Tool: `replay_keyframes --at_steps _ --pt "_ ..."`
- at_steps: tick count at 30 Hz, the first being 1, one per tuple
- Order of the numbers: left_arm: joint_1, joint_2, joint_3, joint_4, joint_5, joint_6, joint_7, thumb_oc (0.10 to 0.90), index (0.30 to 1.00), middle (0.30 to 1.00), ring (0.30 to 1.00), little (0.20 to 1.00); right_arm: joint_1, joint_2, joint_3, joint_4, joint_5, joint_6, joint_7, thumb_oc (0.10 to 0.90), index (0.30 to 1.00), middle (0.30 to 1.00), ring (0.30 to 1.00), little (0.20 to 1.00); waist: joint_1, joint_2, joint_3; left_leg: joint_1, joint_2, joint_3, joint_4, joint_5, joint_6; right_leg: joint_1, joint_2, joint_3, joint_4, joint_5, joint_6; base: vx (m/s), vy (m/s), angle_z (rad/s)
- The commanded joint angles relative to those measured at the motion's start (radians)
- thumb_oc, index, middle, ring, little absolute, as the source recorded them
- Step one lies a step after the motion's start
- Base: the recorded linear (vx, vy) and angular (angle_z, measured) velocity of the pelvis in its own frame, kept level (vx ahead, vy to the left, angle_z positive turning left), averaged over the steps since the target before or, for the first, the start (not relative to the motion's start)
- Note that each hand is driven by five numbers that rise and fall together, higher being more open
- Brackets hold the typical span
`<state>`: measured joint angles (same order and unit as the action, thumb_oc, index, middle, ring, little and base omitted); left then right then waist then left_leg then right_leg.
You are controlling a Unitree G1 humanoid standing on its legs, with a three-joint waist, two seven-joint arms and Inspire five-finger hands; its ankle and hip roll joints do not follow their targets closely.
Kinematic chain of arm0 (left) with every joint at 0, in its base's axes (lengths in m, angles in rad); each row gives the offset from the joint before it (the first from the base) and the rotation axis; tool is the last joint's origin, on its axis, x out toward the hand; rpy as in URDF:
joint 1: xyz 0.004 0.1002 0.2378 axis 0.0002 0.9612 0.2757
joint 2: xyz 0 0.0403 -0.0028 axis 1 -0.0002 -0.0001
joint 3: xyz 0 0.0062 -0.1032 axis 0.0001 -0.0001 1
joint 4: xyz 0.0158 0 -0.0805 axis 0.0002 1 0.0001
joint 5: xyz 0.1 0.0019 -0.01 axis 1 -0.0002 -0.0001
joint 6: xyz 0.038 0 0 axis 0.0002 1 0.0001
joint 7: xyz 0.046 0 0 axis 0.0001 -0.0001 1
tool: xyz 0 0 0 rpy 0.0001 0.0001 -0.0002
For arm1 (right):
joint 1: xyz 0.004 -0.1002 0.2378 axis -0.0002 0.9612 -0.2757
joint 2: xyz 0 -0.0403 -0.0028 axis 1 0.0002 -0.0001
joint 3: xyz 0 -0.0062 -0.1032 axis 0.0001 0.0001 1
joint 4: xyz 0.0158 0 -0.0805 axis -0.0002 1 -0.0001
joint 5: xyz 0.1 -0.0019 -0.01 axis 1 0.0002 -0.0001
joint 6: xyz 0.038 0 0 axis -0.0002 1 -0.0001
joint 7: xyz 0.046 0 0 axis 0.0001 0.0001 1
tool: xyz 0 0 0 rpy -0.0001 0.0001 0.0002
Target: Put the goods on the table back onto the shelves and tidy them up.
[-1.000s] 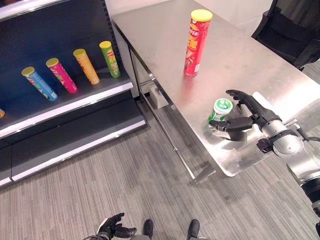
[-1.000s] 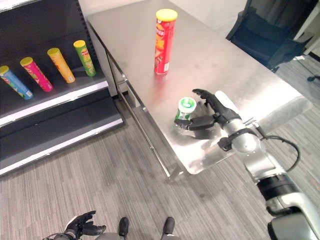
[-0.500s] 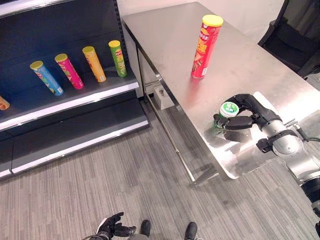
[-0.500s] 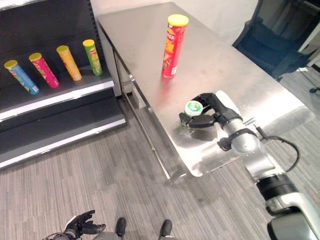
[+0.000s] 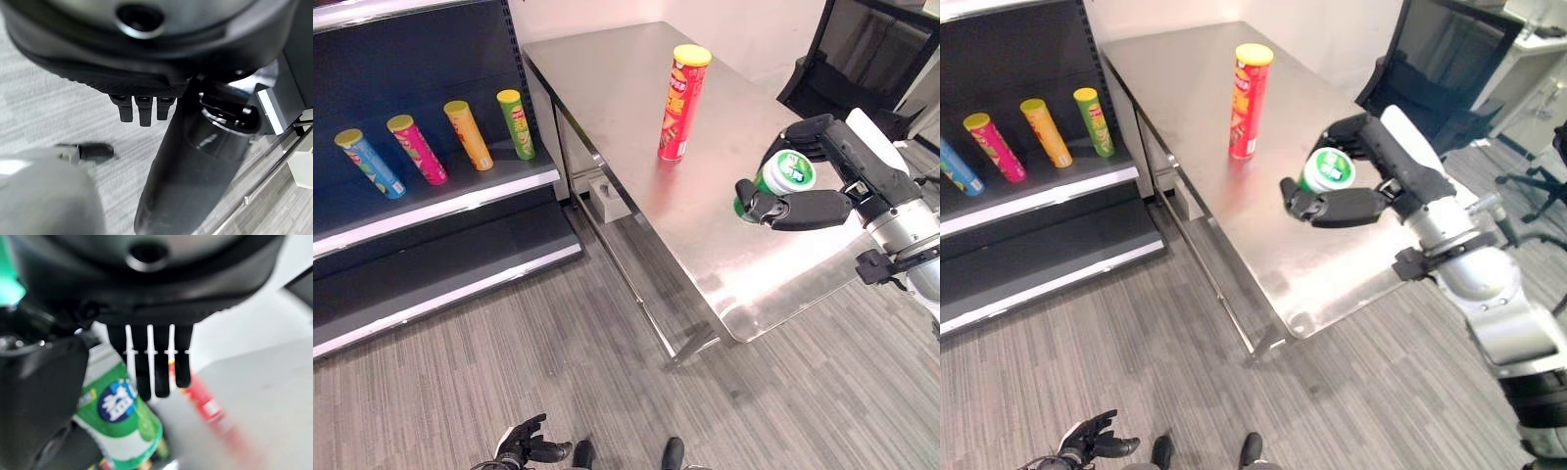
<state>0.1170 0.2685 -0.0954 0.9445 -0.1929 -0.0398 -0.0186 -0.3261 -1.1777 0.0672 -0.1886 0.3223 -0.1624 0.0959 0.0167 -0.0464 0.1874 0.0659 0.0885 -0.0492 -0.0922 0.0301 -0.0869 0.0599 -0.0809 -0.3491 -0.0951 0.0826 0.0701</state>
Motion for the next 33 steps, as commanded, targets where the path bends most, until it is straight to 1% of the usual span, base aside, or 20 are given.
replay_keyframes --at_steps 1,4,6,9,10,13,14,16,17,18,19,21,22,23,24,26,27,29,31,33 --pt "0.001 0.057 -0.007 0.024 0.000 -0.038 -0.012 0.800 0.900 0.900 0.900 0.900 -0.180 -0.036 0.027 -0.046 0.110 -0.093 0.014 0.400 0.300 0.300 0.300 0.300 0.062 -0.025 -0.057 -0.006 0.111 0.102 0.005 0.018 -0.090 0.042 -0.040 0.030 0.008 -0.079 0.085 0.00 -0.076 0.06" --pt "0.006 0.059 0.005 0.015 -0.010 -0.043 -0.011 0.800 0.900 0.900 0.900 0.900 -0.214 -0.032 0.032 -0.068 0.144 -0.104 0.023 0.400 0.300 0.300 0.300 0.300 0.072 -0.028 -0.043 -0.015 0.114 0.087 0.017 0.026 -0.084 0.038 -0.034 0.036 0.008 -0.086 0.080 -0.05 -0.061 0.00" --pt "0.005 0.060 0.014 0.008 -0.035 -0.050 -0.004 0.800 0.900 0.900 0.900 0.900 -0.263 -0.021 0.036 -0.070 0.154 -0.115 0.013 0.400 0.300 0.300 0.300 0.300 0.087 -0.030 -0.017 -0.071 0.101 0.053 0.088 0.013 -0.080 0.043 -0.039 0.026 0.008 -0.089 0.078 -0.10 0.021 0.14" --pt "-0.015 0.070 0.010 0.028 -0.041 -0.054 0.004 0.800 0.900 0.900 0.900 0.900 -0.304 -0.031 0.039 -0.061 0.135 -0.119 -0.016 0.400 0.300 0.300 0.300 0.300 0.087 -0.040 -0.009 -0.115 0.162 0.060 0.057 0.066 -0.109 0.035 -0.062 0.000 0.008 -0.082 0.094 -0.06 0.187 0.32" --pt "-0.029 0.076 0.003 0.038 -0.034 -0.056 0.010 0.800 0.900 0.900 0.900 0.900 -0.316 -0.046 0.042 -0.059 0.125 -0.121 -0.029 0.400 0.300 0.300 0.300 0.300 0.081 -0.043 -0.010 -0.131 0.201 0.086 0.034 0.104 -0.114 0.029 -0.083 -0.019 0.008 -0.077 0.107 -0.03 0.281 0.58" --pt "-0.053 0.082 -0.004 0.042 -0.019 -0.054 0.019 0.800 0.900 0.900 0.900 0.900 -0.298 -0.077 0.025 -0.048 0.080 -0.122 -0.063 0.400 0.300 0.300 0.300 0.300 0.059 -0.032 -0.026 -0.188 0.280 0.181 0.005 0.154 -0.125 0.027 -0.131 -0.059 0.008 -0.075 0.134 0.04 0.347 0.67" --pt "-0.047 0.080 -0.001 0.037 -0.022 -0.054 0.015 0.800 0.900 0.900 0.900 0.900 -0.270 -0.074 0.009 -0.048 0.071 -0.113 -0.061 0.400 0.300 0.300 0.300 0.300 0.056 -0.013 -0.042 -0.194 0.282 0.189 0.005 0.143 -0.130 0.036 -0.139 -0.064 0.008 -0.075 0.143 0.13 0.388 0.64" --pt "-0.037 0.077 -0.004 0.039 -0.008 -0.049 0.011 0.800 0.900 0.900 0.900 0.900 -0.199 -0.055 -0.051 -0.058 0.038 -0.090 -0.063 0.400 0.300 0.300 0.300 0.300 0.052 0.006 -0.068 -0.186 0.253 0.191 0.005 0.130 -0.137 0.056 -0.182 -0.087 0.008 -0.048 0.159 0.16 0.420 0.54" --pt "-0.038 0.082 -0.004 0.045 0.000 -0.051 0.010 0.800 0.900 0.900 0.900 0.900 -0.178 -0.047 -0.068 -0.059 0.027 -0.084 -0.063 0.400 0.300 0.300 0.300 0.300 0.054 0.006 -0.078 -0.183 0.229 0.192 0.005 0.123 -0.134 0.063 -0.212 -0.093 0.008 -0.035 0.169 0.20 0.491 0.34" --pt "-0.044 0.092 -0.007 0.053 0.013 -0.053 0.011 0.800 0.900 0.900 0.900 0.900 -0.164 -0.031 -0.077 -0.055 0.008 -0.075 -0.068 0.400 0.300 0.300 0.300 0.300 0.059 0.003 -0.085 -0.176 0.191 0.197 0.005 0.102 -0.119 0.074 -0.258 -0.103 0.012 -0.006 0.184 0.15 0.366 0.19" --pt "-0.044 0.094 -0.008 0.054 0.014 -0.053 0.011 0.800 0.900 0.900 0.900 0.900 -0.158 -0.029 -0.083 -0.058 0.007 -0.074 -0.069 0.400 0.300 0.300 0.300 0.300 0.061 -0.004 -0.081 -0.172 0.183 0.200 0.005 0.101 -0.115 0.078 -0.267 -0.103 0.011 -0.004 0.187 0.15 0.321 0.21" --pt "-0.045 0.112 0.003 0.056 0.026 -0.051 0.017 0.800 0.900 0.900 0.900 0.900 -0.165 0.009 -0.065 -0.062 -0.027 -0.061 -0.074 0.400 0.300 0.300 0.300 0.300 0.074 -0.013 -0.076 -0.149 0.117 0.212 0.012 0.058 -0.077 0.064 -0.337 -0.086 0.058 0.041 0.189 0.11 0.401 0.41" --pt "-0.048 0.130 0.022 0.063 0.032 -0.048 0.025 0.800 0.900 0.900 0.900 0.900 -0.179 0.033 -0.043 -0.058 -0.059 -0.054 -0.085 0.400 0.300 0.300 0.300 0.300 0.082 -0.018 -0.072 -0.126 0.057 0.232 0.005 0.028 -0.039 0.038 -0.401 -0.089 0.125 0.115 0.188 0.09 0.424 0.12" --pt "-0.047 0.131 0.023 0.063 0.032 -0.048 0.025 0.800 0.900 0.900 0.900 0.900 -0.182 0.034 -0.041 -0.057 -0.060 -0.054 -0.086 0.400 0.300 0.300 0.300 0.300 0.083 -0.020 -0.072 -0.126 0.055 0.235 0.005 0.028 -0.038 0.036 -0.404 -0.085 0.127 0.115 0.189 0.10 0.539 -0.25" --pt "-0.055 0.147 0.025 0.066 0.046 -0.045 0.031 0.800 0.900 0.900 0.900 0.900 -0.187 0.050 -0.026 -0.047 -0.077 -0.051 -0.097 0.400 0.300 0.300 0.300 0.300 0.078 -0.017 -0.058 -0.114 0.020 0.243 0.005 0.011 -0.014 0.009 -0.407 -0.065 0.202 0.125 0.170 0.06 0.348 -0.16" --pt "-0.060 0.159 0.024 0.050 0.042 -0.039 0.023 0.800 0.900 0.900 0.900 0.900 -0.166 0.045 -0.032 -0.050 -0.090 -0.045 -0.093 0.400 0.300 0.300 0.300 0.300 0.059 -0.006 -0.040 -0.099 -0.003 0.231 0.005 0.004 0.008 -0.061 -0.333 0.039 0.282 0.082 0.135 0.08 0.359 0.26" --pt "-0.059 0.162 0.027 0.041 0.035 -0.042 0.021 0.800 0.900 0.900 0.900 0.900 -0.159 0.043 -0.038 -0.052 -0.086 -0.050 -0.091 0.400 0.300 0.300 0.300 0.300 0.052 0.002 -0.031 -0.088 -0.014 0.225 0.005 -0.002 0.014 -0.077 -0.290 0.060 0.285 0.043 0.128 0.10 0.232 0.37" --pt "-0.062 0.160 0.025 0.038 0.032 -0.044 0.017 0.800 0.900 0.900 0.900 0.900 -0.169 0.037 -0.035 -0.053 -0.081 -0.055 -0.099 0.400 0.300 0.300 0.300 0.300 0.045 0.013 -0.018 -0.074 -0.021 0.213 0.005 -0.007 0.016 -0.106 -0.233 0.057 0.251 -0.002 0.109 0.12 0.140 0.26" --pt "-0.068 0.155 0.019 0.042 0.039 -0.044 0.015 0.800 0.900 0.900 0.900 0.900 -0.178 0.032 -0.031 -0.049 -0.072 -0.056 -0.099 0.400 0.300 0.300 0.300 0.300 0.038 0.010 -0.004 -0.060 -0.035 0.199 0.005 -0.019 0.020 -0.123 -0.184 0.064 0.196 -0.010 0.109 0.12 0.045 0.06" --pt "-0.070 0.148 0.011 0.039 0.046 -0.047 0.011 0.800 0.900 0.900 0.900 0.900 -0.191 0.027 -0.023 -0.041 -0.061 -0.063 -0.101 0.400 0.300 0.300 0.300 0.300 0.024 0.001 0.009 -0.043 -0.049 0.186 0.005 -0.033 0.023 -0.172 -0.123 0.105 0.122 0.016 0.117 0.13 0.012 0.19"
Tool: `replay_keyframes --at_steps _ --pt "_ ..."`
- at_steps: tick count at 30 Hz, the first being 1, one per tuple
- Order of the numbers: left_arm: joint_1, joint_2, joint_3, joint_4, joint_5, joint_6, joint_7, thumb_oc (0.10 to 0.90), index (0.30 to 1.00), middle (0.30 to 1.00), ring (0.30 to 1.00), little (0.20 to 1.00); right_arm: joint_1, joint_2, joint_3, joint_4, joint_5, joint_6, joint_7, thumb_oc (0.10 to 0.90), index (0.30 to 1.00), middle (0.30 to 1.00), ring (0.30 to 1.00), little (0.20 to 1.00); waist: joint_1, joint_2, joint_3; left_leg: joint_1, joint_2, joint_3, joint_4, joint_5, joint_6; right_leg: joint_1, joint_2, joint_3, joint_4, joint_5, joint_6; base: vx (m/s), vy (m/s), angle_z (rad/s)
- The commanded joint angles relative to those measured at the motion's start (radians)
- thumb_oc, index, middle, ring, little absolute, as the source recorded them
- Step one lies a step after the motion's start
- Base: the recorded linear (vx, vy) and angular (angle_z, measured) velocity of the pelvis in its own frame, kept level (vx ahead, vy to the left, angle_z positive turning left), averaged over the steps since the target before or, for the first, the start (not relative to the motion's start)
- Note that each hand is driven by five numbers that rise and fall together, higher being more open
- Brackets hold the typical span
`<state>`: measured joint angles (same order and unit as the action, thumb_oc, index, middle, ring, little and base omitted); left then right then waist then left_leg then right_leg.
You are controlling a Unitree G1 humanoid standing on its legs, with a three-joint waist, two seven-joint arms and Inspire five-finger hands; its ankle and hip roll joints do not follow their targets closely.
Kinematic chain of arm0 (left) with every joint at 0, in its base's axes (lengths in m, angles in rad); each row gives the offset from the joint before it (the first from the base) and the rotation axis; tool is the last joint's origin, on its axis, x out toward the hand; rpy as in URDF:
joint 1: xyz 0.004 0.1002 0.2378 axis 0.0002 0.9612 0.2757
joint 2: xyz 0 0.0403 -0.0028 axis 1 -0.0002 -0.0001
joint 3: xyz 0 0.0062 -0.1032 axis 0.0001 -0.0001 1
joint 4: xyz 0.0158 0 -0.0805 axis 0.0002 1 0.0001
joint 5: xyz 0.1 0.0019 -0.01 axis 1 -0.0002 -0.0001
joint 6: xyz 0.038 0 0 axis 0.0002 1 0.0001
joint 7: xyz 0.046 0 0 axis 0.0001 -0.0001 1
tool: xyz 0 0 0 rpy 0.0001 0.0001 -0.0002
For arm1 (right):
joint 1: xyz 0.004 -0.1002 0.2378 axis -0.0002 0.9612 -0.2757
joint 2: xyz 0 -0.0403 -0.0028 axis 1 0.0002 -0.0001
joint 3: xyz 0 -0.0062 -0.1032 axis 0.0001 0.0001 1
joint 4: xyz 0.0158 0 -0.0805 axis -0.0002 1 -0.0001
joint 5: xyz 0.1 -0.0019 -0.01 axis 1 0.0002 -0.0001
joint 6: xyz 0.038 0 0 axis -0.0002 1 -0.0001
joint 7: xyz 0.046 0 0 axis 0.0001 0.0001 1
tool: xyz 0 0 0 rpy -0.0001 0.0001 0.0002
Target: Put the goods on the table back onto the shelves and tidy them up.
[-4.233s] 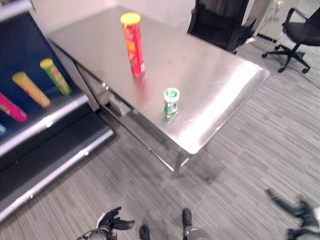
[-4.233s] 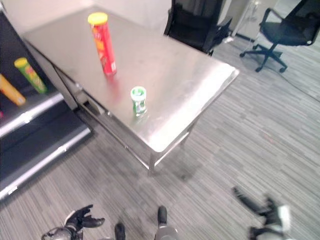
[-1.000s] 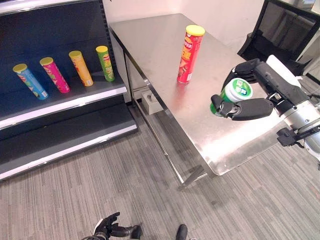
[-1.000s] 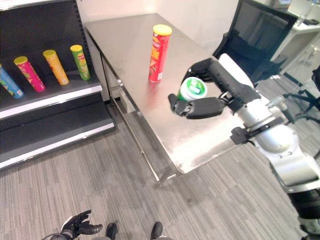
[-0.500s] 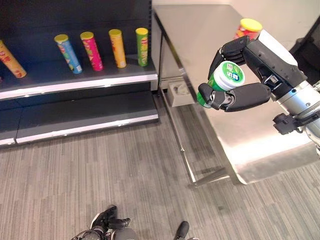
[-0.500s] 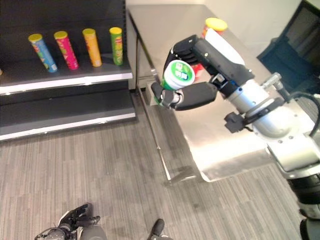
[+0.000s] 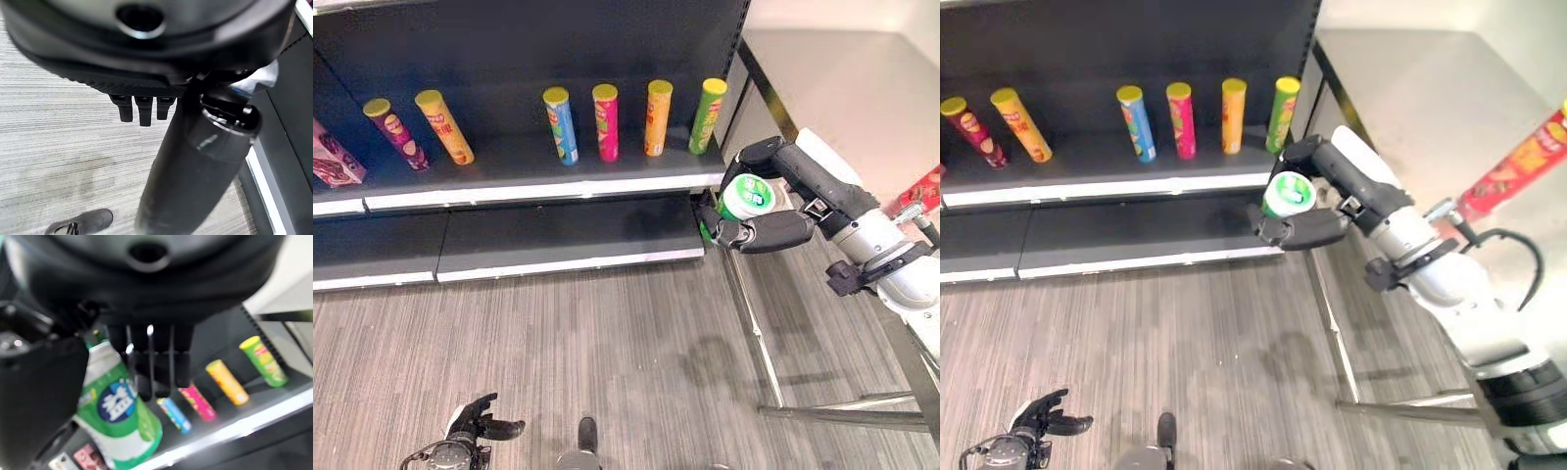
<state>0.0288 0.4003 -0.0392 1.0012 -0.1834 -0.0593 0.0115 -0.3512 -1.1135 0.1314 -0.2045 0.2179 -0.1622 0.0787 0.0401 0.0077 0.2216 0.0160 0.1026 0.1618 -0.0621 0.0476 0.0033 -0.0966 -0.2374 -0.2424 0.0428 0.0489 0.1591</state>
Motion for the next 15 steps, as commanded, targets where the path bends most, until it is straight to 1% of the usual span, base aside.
replay_keyframes --at_steps 1,2,4,5,6,7,8,9,10,12,13,14,15 --pt "0.018 0.016 -0.045 -0.018 0.036 -0.027 -0.019 0.800 0.900 0.900 0.900 0.900 -0.168 -0.037 -0.086 -0.024 0.043 -0.063 -0.084 0.400 0.300 0.300 0.300 0.300 0.000 -0.053 -0.026 0.003 -0.064 -0.025 -0.025 -0.048 -0.066 -0.017 0.033 -0.002 -0.020 0.054 0.027 0.18 0.010 0.55" --pt "0.020 0.000 -0.048 -0.019 0.038 -0.025 -0.025 0.800 0.900 0.900 0.900 0.900 -0.177 -0.040 -0.079 -0.019 0.045 -0.067 -0.089 0.400 0.300 0.300 0.300 0.300 -0.013 -0.062 -0.020 0.021 -0.078 -0.039 -0.025 -0.062 -0.064 -0.063 0.074 0.012 -0.086 0.101 0.040 0.18 -0.009 0.52" --pt "0.013 -0.017 -0.055 -0.026 0.039 -0.024 -0.027 0.800 0.900 0.900 0.900 0.900 -0.194 -0.042 -0.062 -0.007 0.043 -0.069 -0.096 0.400 0.300 0.300 0.300 0.300 -0.026 -0.076 -0.014 0.042 -0.088 -0.060 -0.025 -0.078 -0.062 -0.105 0.103 0.011 -0.117 0.135 0.050 0.25 -0.044 0.01" --pt "0.013 -0.018 -0.055 -0.026 0.039 -0.024 -0.027 0.800 0.900 0.900 0.900 0.900 -0.196 -0.042 -0.060 -0.006 0.043 -0.070 -0.096 0.400 0.300 0.300 0.300 0.300 -0.028 -0.075 -0.014 0.042 -0.088 -0.060 -0.025 -0.079 -0.062 -0.105 0.103 0.010 -0.116 0.135 0.050 0.25 -0.094 -0.19" --pt "0.003 -0.026 -0.067 -0.030 0.040 -0.027 -0.025 0.800 0.900 0.900 0.900 0.900 -0.223 -0.050 -0.049 0.002 0.049 -0.073 -0.103 0.400 0.300 0.300 0.300 0.300 -0.026 -0.088 -0.018 0.056 -0.100 -0.077 -0.025 -0.093 -0.059 -0.086 0.107 0.017 -0.128 0.134 0.040 0.13 -0.061 0.08" --pt "0.003 -0.026 -0.067 -0.030 0.040 -0.027 -0.025 0.800 0.900 0.900 0.900 0.900 -0.225 -0.050 -0.048 0.003 0.049 -0.074 -0.103 0.400 0.300 0.300 0.300 0.300 -0.027 -0.088 -0.017 0.057 -0.100 -0.077 -0.025 -0.094 -0.059 -0.084 0.106 0.016 -0.128 0.134 0.040 0.27 -0.165 0.14" --pt "0.002 -0.035 -0.072 -0.027 0.037 -0.028 -0.022 0.800 0.900 0.900 0.900 0.900 -0.264 -0.055 -0.017 0.011 0.056 -0.078 -0.103 0.400 0.300 0.300 0.300 0.300 -0.021 -0.096 -0.030 0.074 -0.094 -0.084 -0.025 -0.104 -0.064 -0.062 0.113 0.014 -0.130 0.133 0.030 0.14 -0.105 0.20" --pt "0.002 -0.037 -0.070 -0.026 0.037 -0.028 -0.022 0.800 0.900 0.900 0.900 0.900 -0.272 -0.055 -0.009 0.014 0.056 -0.079 -0.104 0.400 0.300 0.300 0.300 0.300 -0.023 -0.094 -0.029 0.076 -0.093 -0.084 -0.025 -0.104 -0.065 -0.060 0.114 0.014 -0.130 0.132 0.030 0.29 -0.207 0.28" --pt "0.007 -0.044 -0.074 -0.032 0.023 -0.028 -0.018 0.800 0.900 0.900 0.900 0.900 -0.305 -0.070 0.025 0.013 0.065 -0.084 -0.102 0.400 0.300 0.300 0.300 0.300 -0.018 -0.096 -0.045 0.095 -0.073 -0.086 -0.025 -0.116 -0.076 -0.042 0.117 -0.003 -0.130 0.124 0.024 0.25 -0.173 0.34" --pt "0.013 -0.046 -0.075 -0.043 0.010 -0.028 -0.017 0.800 0.900 0.900 0.900 0.900 -0.355 -0.078 0.062 0.013 0.077 -0.091 -0.099 0.400 0.300 0.300 0.300 0.300 -0.017 -0.095 -0.053 0.115 -0.049 -0.081 -0.001 -0.132 -0.092 -0.014 0.126 -0.025 -0.130 0.104 0.015 0.28 -0.212 0.38" --pt "0.016 -0.045 -0.076 -0.050 0.003 -0.028 -0.017 0.800 0.900 0.900 0.900 0.900 -0.377 -0.081 0.076 0.009 0.081 -0.097 -0.098 0.400 0.300 0.300 0.300 0.300 -0.011 -0.100 -0.051 0.098 -0.037 -0.076 0.071 -0.153 -0.104 0.011 0.124 -0.041 -0.130 0.088 0.008 0.24 -0.226 0.29" --pt "0.023 -0.049 -0.074 -0.057 -0.014 -0.026 -0.015 0.800 0.900 0.900 0.900 0.900 -0.415 -0.081 0.104 0.007 0.078 -0.099 -0.097 0.400 0.300 0.300 0.300 0.300 -0.004 -0.109 -0.038 0.039 -0.031 -0.073 0.240 -0.165 -0.134 0.056 0.120 -0.063 -0.130 0.061 -0.014 0.21 -0.224 0.34" --pt "0.022 -0.049 -0.076 -0.066 -0.024 -0.027 -0.010 0.800 0.900 0.900 0.900 0.900 -0.459 -0.091 0.132 0.012 0.075 -0.099 -0.101 0.400 0.300 0.300 0.300 0.300 0.008 -0.115 -0.022 -0.014 -0.026 -0.086 0.358 -0.136 -0.148 0.078 0.118 -0.069 -0.130 0.050 -0.028 0.15 -0.192 0.34"
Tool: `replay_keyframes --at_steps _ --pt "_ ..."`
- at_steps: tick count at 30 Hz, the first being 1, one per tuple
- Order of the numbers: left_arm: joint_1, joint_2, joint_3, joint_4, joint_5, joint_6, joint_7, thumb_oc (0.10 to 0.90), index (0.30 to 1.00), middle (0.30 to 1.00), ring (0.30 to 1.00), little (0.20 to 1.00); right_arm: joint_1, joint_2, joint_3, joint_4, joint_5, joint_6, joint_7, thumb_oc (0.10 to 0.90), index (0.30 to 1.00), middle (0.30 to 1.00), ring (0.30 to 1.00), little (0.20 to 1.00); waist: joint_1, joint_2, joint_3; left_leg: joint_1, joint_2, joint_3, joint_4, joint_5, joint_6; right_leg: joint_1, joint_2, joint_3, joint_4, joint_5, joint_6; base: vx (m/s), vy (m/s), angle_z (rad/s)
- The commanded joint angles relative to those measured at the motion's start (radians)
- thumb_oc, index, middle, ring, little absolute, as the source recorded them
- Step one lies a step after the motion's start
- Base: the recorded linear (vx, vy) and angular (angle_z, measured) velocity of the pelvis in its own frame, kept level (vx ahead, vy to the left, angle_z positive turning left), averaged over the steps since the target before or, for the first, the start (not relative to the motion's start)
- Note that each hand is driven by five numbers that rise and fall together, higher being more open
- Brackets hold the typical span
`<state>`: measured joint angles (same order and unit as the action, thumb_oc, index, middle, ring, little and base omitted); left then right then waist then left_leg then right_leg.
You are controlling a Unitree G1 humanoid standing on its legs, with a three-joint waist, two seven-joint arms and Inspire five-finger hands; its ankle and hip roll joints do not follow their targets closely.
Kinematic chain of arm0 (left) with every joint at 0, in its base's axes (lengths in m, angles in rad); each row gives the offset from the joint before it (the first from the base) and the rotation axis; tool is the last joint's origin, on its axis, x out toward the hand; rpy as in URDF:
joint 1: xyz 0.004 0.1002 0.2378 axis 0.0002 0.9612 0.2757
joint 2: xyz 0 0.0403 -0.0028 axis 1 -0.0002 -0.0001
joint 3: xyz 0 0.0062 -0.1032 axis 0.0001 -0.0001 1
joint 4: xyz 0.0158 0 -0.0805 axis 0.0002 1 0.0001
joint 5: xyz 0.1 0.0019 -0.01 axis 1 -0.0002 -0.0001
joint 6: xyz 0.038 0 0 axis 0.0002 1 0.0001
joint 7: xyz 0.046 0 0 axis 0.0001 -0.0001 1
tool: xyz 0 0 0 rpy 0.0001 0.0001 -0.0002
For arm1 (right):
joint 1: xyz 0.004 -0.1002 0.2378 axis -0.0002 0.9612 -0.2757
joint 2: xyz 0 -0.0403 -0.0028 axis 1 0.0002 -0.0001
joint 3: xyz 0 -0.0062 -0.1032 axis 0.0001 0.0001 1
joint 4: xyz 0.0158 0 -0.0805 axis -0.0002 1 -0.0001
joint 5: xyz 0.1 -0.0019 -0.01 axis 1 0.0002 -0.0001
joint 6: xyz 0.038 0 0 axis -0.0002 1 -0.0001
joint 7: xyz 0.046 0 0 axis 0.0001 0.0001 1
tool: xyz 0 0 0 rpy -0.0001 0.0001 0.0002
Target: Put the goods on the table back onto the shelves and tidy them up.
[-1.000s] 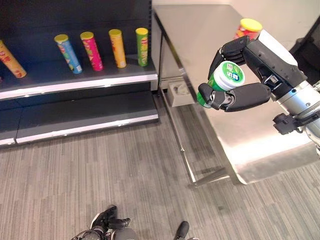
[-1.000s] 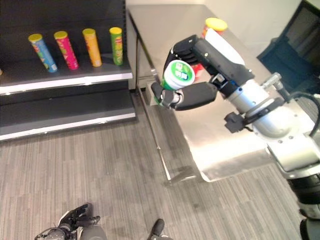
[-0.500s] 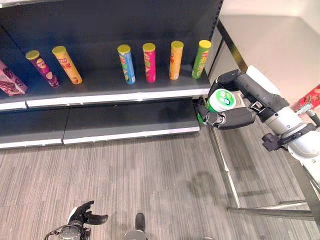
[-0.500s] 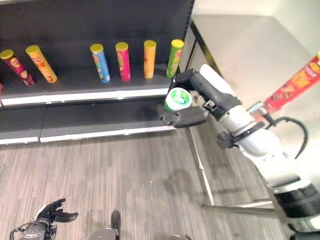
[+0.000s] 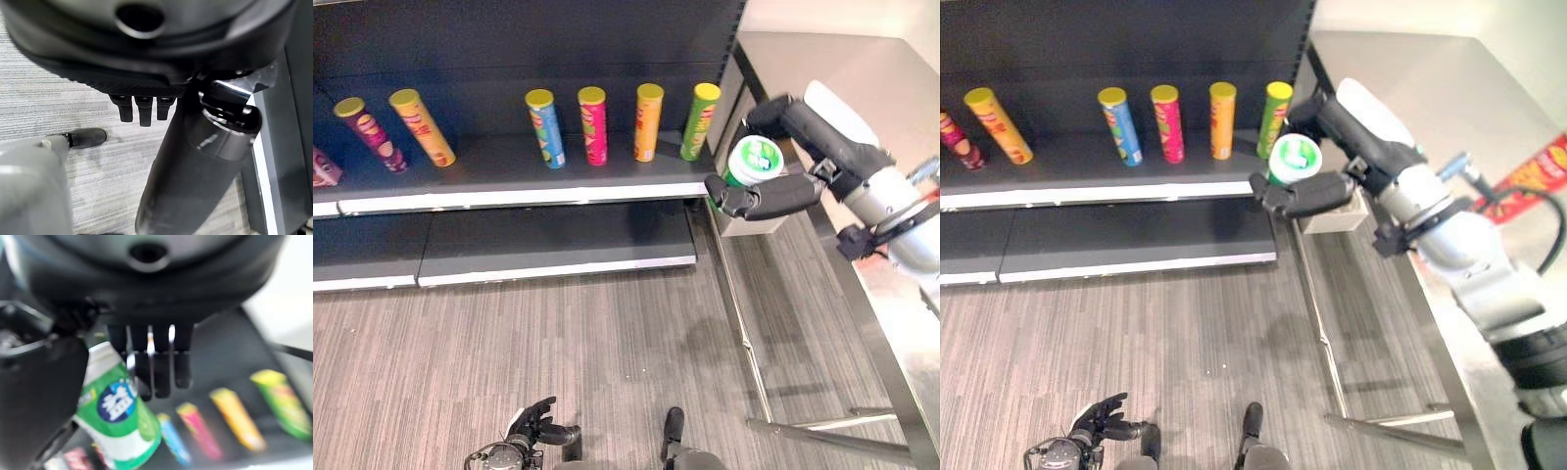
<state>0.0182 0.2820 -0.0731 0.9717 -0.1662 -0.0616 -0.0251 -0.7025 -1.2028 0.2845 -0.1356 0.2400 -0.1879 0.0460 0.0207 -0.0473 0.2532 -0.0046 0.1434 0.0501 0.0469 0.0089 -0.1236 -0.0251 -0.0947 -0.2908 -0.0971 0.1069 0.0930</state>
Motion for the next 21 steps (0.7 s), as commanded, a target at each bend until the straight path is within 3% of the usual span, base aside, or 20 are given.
replay_keyframes --at_steps 1,2,3,4,5,7,11,14,19,21 --pt "0.029 0.067 -0.046 -0.038 -0.045 -0.025 0.027 0.800 0.900 0.900 0.900 0.900 -0.133 -0.001 -0.001 -0.048 0.052 -0.070 -0.072 0.400 0.300 0.300 0.300 0.300 0.034 -0.065 -0.044 -0.033 -0.062 0.018 0.323 -0.064 -0.028 0.021 -0.025 -0.028 0.010 -0.021 0.028 0.13 -0.148 0.34" --pt "0.023 0.067 -0.054 -0.037 -0.058 -0.023 0.031 0.800 0.900 0.900 0.900 0.900 -0.170 -0.004 0.018 -0.034 0.060 -0.065 -0.074 0.400 0.300 0.300 0.300 0.300 0.046 -0.070 -0.033 -0.093 -0.043 0.022 0.385 -0.023 -0.029 0.048 -0.021 -0.037 0.010 -0.046 0.017 0.15 -0.091 0.45" --pt "0.024 0.064 -0.054 -0.035 -0.061 -0.020 0.027 0.800 0.900 0.900 0.900 0.900 -0.189 -0.011 0.033 -0.026 0.068 -0.063 -0.075 0.400 0.300 0.300 0.300 0.300 0.046 -0.067 -0.034 -0.113 -0.026 0.031 0.355 -0.027 -0.023 0.058 -0.019 -0.040 0.010 -0.059 0.019 0.29 -0.005 0.44" --pt "0.030 0.064 -0.060 -0.018 -0.046 -0.014 0.024 0.800 0.900 0.900 0.900 0.900 -0.199 -0.015 0.028 -0.018 0.071 -0.062 -0.085 0.400 0.300 0.300 0.300 0.300 0.053 -0.069 -0.043 -0.120 -0.002 0.045 0.228 -0.037 -0.011 0.068 -0.028 -0.038 0.010 -0.068 0.034 0.43 0.211 0.38" --pt "0.037 0.072 -0.077 -0.005 -0.020 -0.012 0.020 0.800 0.900 0.900 0.900 0.900 -0.217 -0.001 0.024 0.000 0.070 -0.071 -0.103 0.400 0.300 0.300 0.300 0.300 0.071 -0.045 -0.064 -0.134 0.032 0.041 -0.003 0.073 -0.019 0.078 -0.019 -0.031 0.010 -0.094 0.046 0.46 0.262 0.11" --pt "0.029 0.075 -0.096 0.009 -0.012 -0.015 0.027 0.800 0.900 0.900 0.900 0.900 -0.279 -0.012 0.046 0.040 0.069 -0.069 -0.132 0.400 0.300 0.300 0.300 0.300 0.089 -0.024 -0.097 -0.170 0.042 0.048 -0.134 0.134 -0.042 0.122 -0.020 -0.021 0.010 -0.132 0.061 0.45 0.324 -0.17" --pt "0.041 0.067 -0.100 0.026 -0.001 -0.017 0.029 0.800 0.900 0.900 0.900 0.900 -0.288 0.031 0.048 0.039 0.045 -0.051 -0.138 0.400 0.300 0.300 0.300 0.300 0.086 -0.007 -0.140 -0.104 0.003 0.052 -0.134 0.115 -0.032 0.149 -0.058 -0.001 0.010 -0.121 0.079 0.29 0.276 -0.56" --pt "0.043 0.081 -0.102 0.025 0.012 -0.017 0.028 0.800 0.900 0.900 0.900 0.900 -0.297 0.060 0.045 0.045 0.014 -0.042 -0.150 0.400 0.300 0.300 0.300 0.300 0.097 -0.017 -0.152 -0.068 -0.041 0.072 -0.134 0.083 0.001 0.169 -0.106 0.019 0.017 -0.106 0.097 0.22 0.267 -0.53" --pt "0.026 0.097 -0.084 0.021 0.000 -0.017 0.047 0.800 0.900 0.900 0.900 0.900 -0.355 0.098 0.077 0.059 -0.011 -0.045 -0.172 0.400 0.300 0.300 0.300 0.300 0.109 -0.013 -0.137 -0.027 -0.079 0.110 -0.134 0.045 0.045 0.111 -0.164 0.039 0.188 -0.100 0.110 0.06 0.178 0.05" --pt "0.016 0.107 -0.082 0.014 -0.014 -0.018 0.053 0.800 0.900 0.900 0.900 0.900 -0.390 0.117 0.094 0.056 -0.007 -0.044 -0.175 0.400 0.300 0.300 0.300 0.300 0.105 -0.004 -0.117 -0.005 -0.082 0.123 -0.134 0.028 0.056 0.052 -0.181 0.027 0.305 -0.067 0.110 0.05 0.157 -0.16"
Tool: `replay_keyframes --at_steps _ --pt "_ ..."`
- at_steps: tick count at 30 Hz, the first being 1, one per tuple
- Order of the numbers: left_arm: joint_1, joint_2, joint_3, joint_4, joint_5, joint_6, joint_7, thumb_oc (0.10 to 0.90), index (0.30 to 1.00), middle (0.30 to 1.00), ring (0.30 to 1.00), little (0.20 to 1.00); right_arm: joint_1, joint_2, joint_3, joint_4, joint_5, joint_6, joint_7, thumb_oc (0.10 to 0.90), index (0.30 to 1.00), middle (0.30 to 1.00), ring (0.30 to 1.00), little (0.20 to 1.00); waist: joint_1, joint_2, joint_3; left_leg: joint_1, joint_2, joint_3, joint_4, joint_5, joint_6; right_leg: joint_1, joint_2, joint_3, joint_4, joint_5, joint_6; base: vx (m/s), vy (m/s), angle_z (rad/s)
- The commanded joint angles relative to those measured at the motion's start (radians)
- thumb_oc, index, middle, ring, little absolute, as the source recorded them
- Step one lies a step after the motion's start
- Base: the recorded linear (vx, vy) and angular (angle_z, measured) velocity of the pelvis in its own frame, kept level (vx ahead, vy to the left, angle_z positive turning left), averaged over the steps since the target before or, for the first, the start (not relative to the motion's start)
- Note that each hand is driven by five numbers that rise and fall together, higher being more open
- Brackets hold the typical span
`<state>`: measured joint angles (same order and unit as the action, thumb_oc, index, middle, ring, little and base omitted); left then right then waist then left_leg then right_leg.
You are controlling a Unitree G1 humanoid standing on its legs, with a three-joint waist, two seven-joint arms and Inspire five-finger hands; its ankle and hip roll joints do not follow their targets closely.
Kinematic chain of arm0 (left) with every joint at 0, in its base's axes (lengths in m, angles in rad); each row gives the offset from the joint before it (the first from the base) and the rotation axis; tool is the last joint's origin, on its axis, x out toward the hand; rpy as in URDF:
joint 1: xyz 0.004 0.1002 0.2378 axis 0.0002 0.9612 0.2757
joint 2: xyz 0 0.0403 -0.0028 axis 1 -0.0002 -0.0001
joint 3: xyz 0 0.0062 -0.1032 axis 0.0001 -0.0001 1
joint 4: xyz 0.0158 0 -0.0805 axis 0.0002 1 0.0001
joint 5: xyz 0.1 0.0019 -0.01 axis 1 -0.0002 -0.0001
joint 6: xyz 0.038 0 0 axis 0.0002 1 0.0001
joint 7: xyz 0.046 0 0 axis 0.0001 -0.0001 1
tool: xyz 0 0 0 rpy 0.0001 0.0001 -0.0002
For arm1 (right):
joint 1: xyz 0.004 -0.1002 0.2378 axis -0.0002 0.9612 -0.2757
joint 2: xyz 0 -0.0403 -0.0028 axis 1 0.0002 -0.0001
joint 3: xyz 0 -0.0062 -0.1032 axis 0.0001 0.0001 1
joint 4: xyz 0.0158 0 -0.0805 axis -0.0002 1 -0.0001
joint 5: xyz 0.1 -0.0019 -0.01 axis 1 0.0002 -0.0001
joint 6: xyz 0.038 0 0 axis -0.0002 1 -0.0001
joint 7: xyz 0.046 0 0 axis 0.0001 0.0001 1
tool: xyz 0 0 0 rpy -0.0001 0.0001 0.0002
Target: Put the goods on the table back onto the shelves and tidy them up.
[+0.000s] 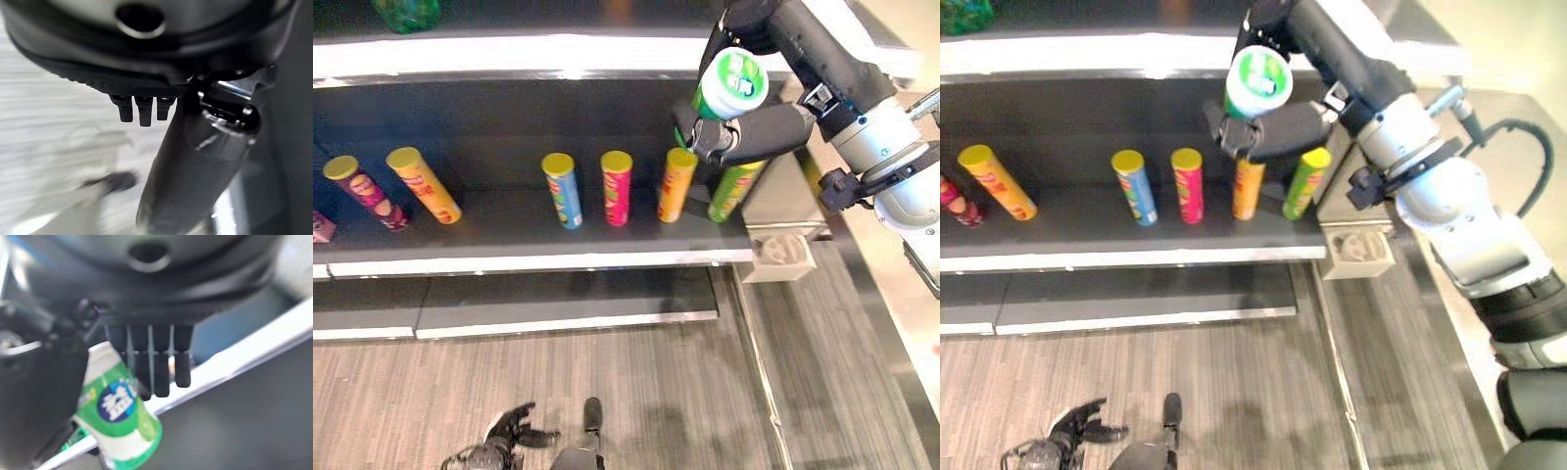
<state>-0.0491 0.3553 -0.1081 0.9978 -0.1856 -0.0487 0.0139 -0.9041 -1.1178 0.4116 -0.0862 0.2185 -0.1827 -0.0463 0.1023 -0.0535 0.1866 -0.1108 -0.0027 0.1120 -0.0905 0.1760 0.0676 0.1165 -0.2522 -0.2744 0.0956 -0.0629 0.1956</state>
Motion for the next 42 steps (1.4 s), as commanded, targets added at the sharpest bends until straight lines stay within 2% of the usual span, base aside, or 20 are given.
replay_keyframes --at_steps 1,4,5,6,9,11,15,20,28,42 --pt "0.085 0.036 -0.049 -0.017 0.003 -0.031 0.011 0.800 0.900 0.900 0.900 0.900 -0.200 0.034 -0.024 0.007 0.019 -0.050 -0.079 0.400 0.300 0.300 0.300 0.300 0.023 0.003 -0.049 0.106 0.062 0.062 0.003 -0.144 -0.135 -0.107 -0.027 0.009 0.117 0.109 0.007 0.05 0.063 -0.23" --pt "0.075 0.040 -0.066 -0.014 0.002 -0.036 0.002 0.800 0.900 0.900 0.900 0.900 -0.284 0.034 0.014 0.019 0.050 -0.058 -0.086 0.400 0.300 0.300 0.300 0.300 0.015 0.004 -0.047 0.116 0.062 0.052 0.003 -0.161 -0.142 -0.136 -0.019 -0.006 0.004 0.134 0.004 0.06 -0.035 -0.24" --pt "0.074 0.039 -0.066 -0.014 0.002 -0.036 0.002 0.800 0.900 0.900 0.900 0.900 -0.287 0.034 0.016 0.020 0.050 -0.058 -0.086 0.400 0.300 0.300 0.300 0.300 0.014 0.005 -0.047 0.116 0.062 0.051 0.003 -0.161 -0.142 -0.135 -0.018 -0.007 0.003 0.135 0.004 0.10 -0.107 -0.21" --pt "0.068 0.054 -0.075 -0.011 0.014 -0.036 0.004 0.800 0.900 0.900 0.900 0.900 -0.304 0.024 0.023 0.043 0.056 -0.060 -0.095 0.400 0.300 0.300 0.300 0.300 0.011 -0.013 -0.049 0.116 0.061 0.042 0.003 -0.161 -0.149 -0.128 0.002 0.023 -0.117 0.136 0.020 0.07 -0.085 -0.08" --pt "0.077 0.049 -0.075 -0.016 -0.001 -0.032 -0.001 0.800 0.900 0.900 0.900 0.900 -0.349 0.035 0.057 0.055 0.063 -0.053 -0.087 0.400 0.300 0.300 0.300 0.300 0.018 -0.023 -0.058 0.127 0.058 0.035 0.003 -0.163 -0.150 -0.092 0.011 0.039 -0.161 0.159 0.020 0.12 -0.100 0.24" --pt "0.087 0.037 -0.074 -0.011 0.004 -0.036 -0.002 0.800 0.900 0.900 0.900 0.900 -0.378 0.036 0.082 0.072 0.075 -0.056 -0.094 0.400 0.300 0.300 0.300 0.300 0.020 -0.029 -0.085 0.139 0.065 0.036 0.003 -0.169 -0.154 -0.066 0.018 0.032 -0.182 0.162 0.019 0.16 -0.101 0.44" --pt "0.097 0.028 -0.082 0.006 -0.004 -0.034 -0.003 0.800 0.900 0.900 0.900 0.900 -0.443 0.049 0.160 0.157 0.075 -0.040 -0.082 0.400 0.300 0.300 0.300 0.300 0.031 -0.040 -0.103 0.151 0.079 0.018 0.003 -0.171 -0.164 -0.038 0.032 0.013 -0.183 0.143 0.013 0.09 -0.107 0.02" --pt "0.095 0.025 -0.100 0.027 -0.029 -0.035 0.011 0.800 0.900 0.900 0.900 0.900 -0.560 0.136 0.286 0.478 0.096 -0.001 -0.074 0.400 0.300 0.300 0.300 0.300 0.065 -0.052 -0.111 0.157 0.093 -0.011 0.003 -0.166 -0.179 0.000 0.049 -0.028 -0.183 0.116 0.002 0.09 -0.115 0.31" --pt "0.087 0.026 -0.115 0.050 -0.041 -0.035 0.023 0.800 0.900 0.900 0.900 0.900 -0.602 0.184 0.298 0.682 0.111 0.026 -0.085 0.400 0.300 0.300 0.300 0.300 0.092 -0.057 -0.106 0.133 0.091 -0.040 0.003 -0.156 -0.187 0.012 0.046 -0.070 -0.183 0.114 0.003 0.03 -0.029 0.22" --pt "0.078 0.036 -0.138 0.038 -0.021 -0.037 0.024 0.800 0.900 0.900 0.900 0.900 -0.629 0.203 0.345 0.631 0.129 0.018 -0.059 0.400 0.300 0.300 0.300 0.300 0.098 -0.069 -0.102 0.122 0.081 -0.055 0.003 -0.165 -0.183 0.020 0.035 -0.100 -0.183 0.115 0.011 0.01 0.004 0.07"
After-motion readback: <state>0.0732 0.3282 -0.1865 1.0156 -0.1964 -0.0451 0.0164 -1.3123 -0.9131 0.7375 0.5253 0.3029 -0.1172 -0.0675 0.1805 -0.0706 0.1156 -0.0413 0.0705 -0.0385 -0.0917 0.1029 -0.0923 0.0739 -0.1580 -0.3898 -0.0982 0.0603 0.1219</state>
